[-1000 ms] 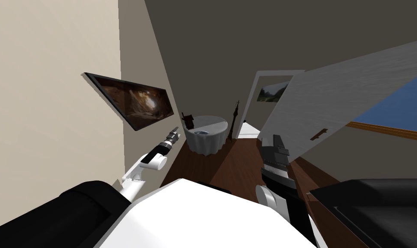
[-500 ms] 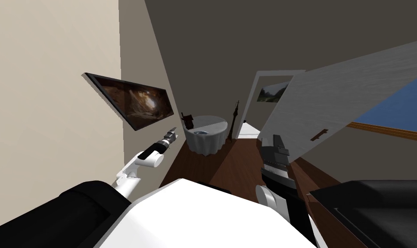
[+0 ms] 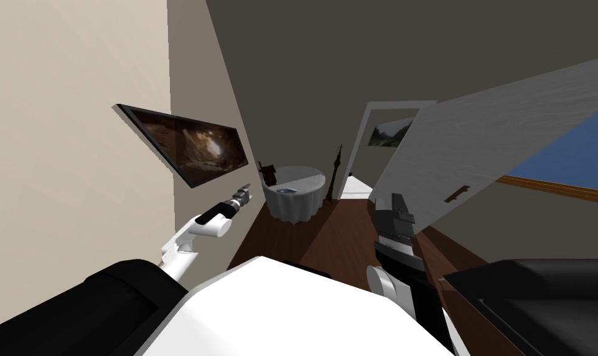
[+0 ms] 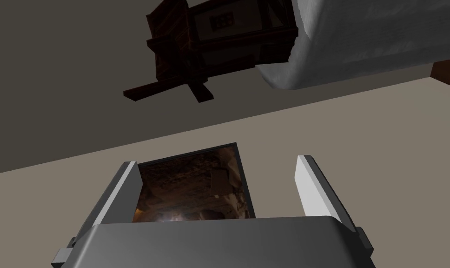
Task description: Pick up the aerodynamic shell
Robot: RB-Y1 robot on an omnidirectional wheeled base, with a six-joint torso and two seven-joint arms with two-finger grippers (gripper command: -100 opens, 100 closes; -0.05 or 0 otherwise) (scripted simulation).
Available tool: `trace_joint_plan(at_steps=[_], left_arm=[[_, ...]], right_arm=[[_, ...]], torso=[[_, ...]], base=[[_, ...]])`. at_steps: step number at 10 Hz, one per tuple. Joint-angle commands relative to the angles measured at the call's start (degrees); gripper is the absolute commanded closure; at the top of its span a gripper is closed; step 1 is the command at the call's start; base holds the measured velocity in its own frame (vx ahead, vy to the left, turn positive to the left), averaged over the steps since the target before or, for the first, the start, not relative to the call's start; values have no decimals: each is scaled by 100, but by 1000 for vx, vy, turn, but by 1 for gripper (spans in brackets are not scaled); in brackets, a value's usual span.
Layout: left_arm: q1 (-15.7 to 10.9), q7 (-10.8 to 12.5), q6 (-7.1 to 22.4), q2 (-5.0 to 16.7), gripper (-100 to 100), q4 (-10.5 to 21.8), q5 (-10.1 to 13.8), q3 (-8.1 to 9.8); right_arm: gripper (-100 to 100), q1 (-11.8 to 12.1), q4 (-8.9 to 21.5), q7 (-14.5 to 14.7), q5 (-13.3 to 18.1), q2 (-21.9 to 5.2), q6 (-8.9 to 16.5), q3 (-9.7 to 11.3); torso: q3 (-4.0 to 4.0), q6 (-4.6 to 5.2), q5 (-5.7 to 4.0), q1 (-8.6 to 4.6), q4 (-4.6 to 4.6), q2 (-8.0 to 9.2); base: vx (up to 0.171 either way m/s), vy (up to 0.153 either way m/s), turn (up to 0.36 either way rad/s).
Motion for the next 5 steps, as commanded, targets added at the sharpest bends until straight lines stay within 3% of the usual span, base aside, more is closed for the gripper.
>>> trace_joint_plan(at_steps=[1, 2, 4, 5], left_arm=[[-30, 57, 286, 122, -100, 72, 103, 91], [-54, 151, 456, 288, -100, 131, 256, 260], [-54, 151, 706, 288, -100, 131, 256, 260], [-74, 245, 898, 446, -100, 185, 403, 422]], right_arm=[[0, 0, 0, 0, 0, 0, 0, 0], [0, 0, 0, 0, 0, 0, 0, 0], [0, 0, 0, 0, 0, 0, 0, 0], [0, 0, 0, 0, 0, 0, 0, 0]], torso=[[0, 0, 0, 0, 0, 0], [-1, 0, 0, 0, 0, 0], [-5, 0, -2, -7, -2, -8], [-2, 0, 0, 0, -1, -2]], base=[[19, -32, 0], [40, -49, -20], [29, -38, 0], [32, -49, -33]])
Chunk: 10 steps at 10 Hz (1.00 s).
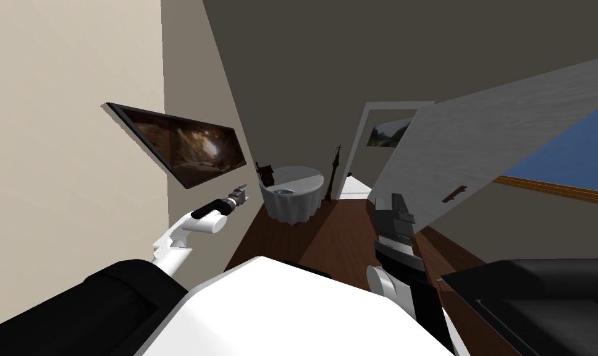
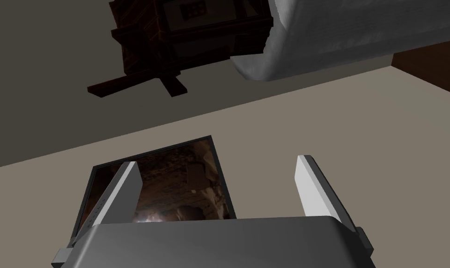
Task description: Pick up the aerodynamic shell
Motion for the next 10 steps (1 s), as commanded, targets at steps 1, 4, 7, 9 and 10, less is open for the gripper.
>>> trace_joint_plan(at_steps=[1, 4, 7, 9, 10], left_arm=[[-27, 57, 286, 91, -100, 35, 78, 82], [-41, 151, 723, 240, -100, 86, 219, 238], [-51, 245, 1094, 378, -100, 135, 354, 386], [-56, 339, 1446, 505, -100, 179, 482, 526], [-55, 433, 1609, 621, -100, 220, 604, 658]], right_arm=[[0, 0, 0, 0, 0, 0, 0, 0], [0, 0, 0, 0, 0, 0, 0, 0], [0, 0, 0, 0, 0, 0, 0, 0], [0, 0, 0, 0, 0, 0, 0, 0], [0, 0, 0, 0, 0, 0, 0, 0]], torso=[[0, 0, 0, 0, 0, 0], [-2, 0, 1, 3, -1, -4], [-5, 0, -2, -8, -2, -8], [-4, 0, -1, -2, -2, -7], [-6, 0, 0, -1, -3, -9]], base=[[36, -45, -10], [37, -35, -19], [45, -56, -19], [58, -50, -42], [69, -83, -70]])
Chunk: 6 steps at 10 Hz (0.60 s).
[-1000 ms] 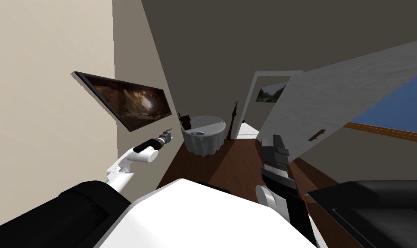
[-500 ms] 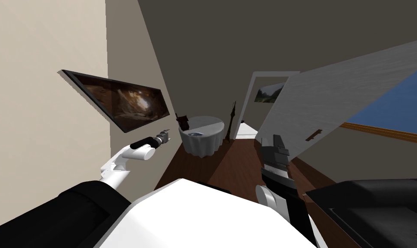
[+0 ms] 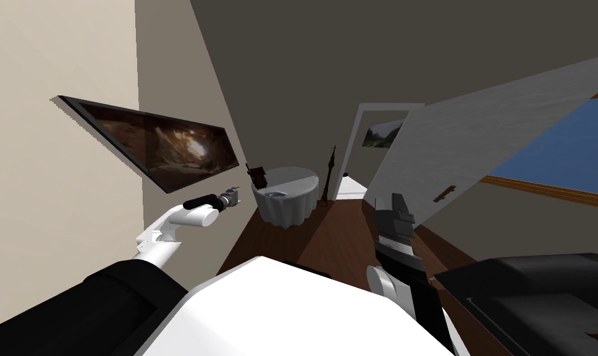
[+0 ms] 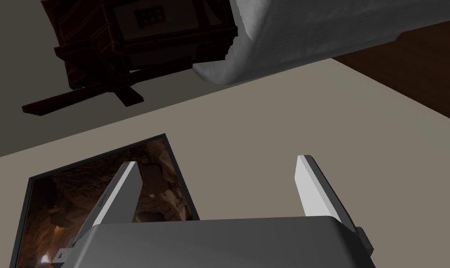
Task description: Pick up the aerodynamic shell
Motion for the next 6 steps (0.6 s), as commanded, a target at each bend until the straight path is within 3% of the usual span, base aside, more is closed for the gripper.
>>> trace_joint_plan(at_steps=[1, 2, 4, 5, 6], left_arm=[[-8, 56, 286, 68, -100, 26, 68, 70], [-3, 149, 448, 173, -100, 64, 184, 195], [-3, 149, 653, 173, -100, 64, 184, 195], [7, 241, 866, 267, -100, 97, 295, 312], [7, 241, 977, 267, -100, 97, 295, 312]], right_arm=[[0, 0, 0, 0, 0, 0, 0, 0], [0, 0, 0, 0, 0, 0, 0, 0], [0, 0, 0, 0, 0, 0, 0, 0], [0, 0, 0, 0, 0, 0, 0, -1], [0, 0, 0, 0, 0, 0, 0, 0]], torso=[[0, 0, 0, 0, 0, 0], [0, -1, -1, -2, 0, 1], [-6, -1, -1, 0, -3, -9], [3, -2, 2, 16, 0, 6], [1, 0, 2, 8, 1, 2]], base=[[64, -84, -27], [104, -100, -63], [63, -49, -13], [63, -59, -72], [69, -59, -43]])
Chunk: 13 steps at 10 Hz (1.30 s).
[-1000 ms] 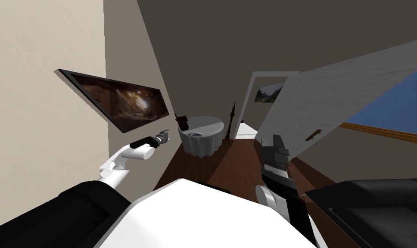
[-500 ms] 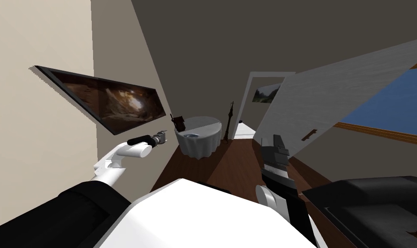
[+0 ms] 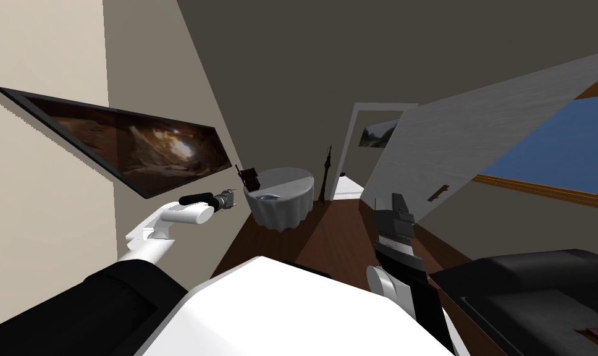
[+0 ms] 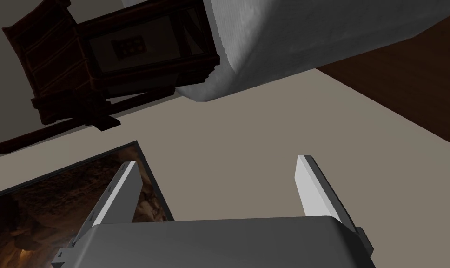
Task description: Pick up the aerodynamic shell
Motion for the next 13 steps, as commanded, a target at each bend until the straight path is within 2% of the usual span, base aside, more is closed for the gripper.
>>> trace_joint_plan(at_steps=[1, 2, 3, 4, 5, 6, 9, 10, 12, 13], left_arm=[[3, 110, 286, 111, -100, 37, 125, 128], [3, 110, 420, 111, -100, 37, 125, 128], [20, 198, 598, 186, -100, 63, 225, 231], [20, 198, 720, 186, -100, 63, 225, 231], [41, 284, 913, 253, -100, 86, 320, 327], [41, 284, 1008, 253, -100, 86, 320, 327], [87, 448, 1490, 365, -100, 121, 498, 498], [87, 448, 1550, 365, -100, 121, 498, 498], [137, 597, 1934, 453, -100, 148, 658, 644], [137, 597, 2041, 453, -100, 148, 658, 644]], right_arm=[[0, 0, 0, 0, 0, 0, 0, 0], [0, 0, 0, 0, 0, 0, 0, 0], [0, 0, 0, 0, 0, 0, 0, 0], [0, 0, 0, 0, 0, 0, 0, 1], [0, 0, 0, 0, 0, 0, 0, 0], [0, 0, 0, 0, 0, 0, 0, 0], [0, 0, 0, 0, 0, 0, 0, 0], [0, 0, 0, 0, 0, 0, 0, 0], [0, 0, 0, 0, 0, 0, 0, 0], [0, 1, 0, 0, 0, 1, 0, 1]], torso=[[0, 0, 0, 0, 0, 0], [-8, 2, -2, -12, -2, -15], [-5, 0, -3, -12, -2, -8], [-5, 2, -4, -19, -2, -10], [-4, -1, -3, -11, -2, -6], [-5, 1, -2, -9, -2, -10], [-2, -1, -3, -12, -1, -2], [-4, 1, -4, -14, -2, -8], [-4, 1, -3, -15, -2, -7], [-13, 1, -6, -28, -5, -23]], base=[[115, -94, -69], [84, -89, -33], [89, -107, -93], [83, -81, -29], [95, -75, -60], [77, -69, -39], [85, -88, -62], [82, -75, -35], [120, -114, -81], [102, -101, -28]])
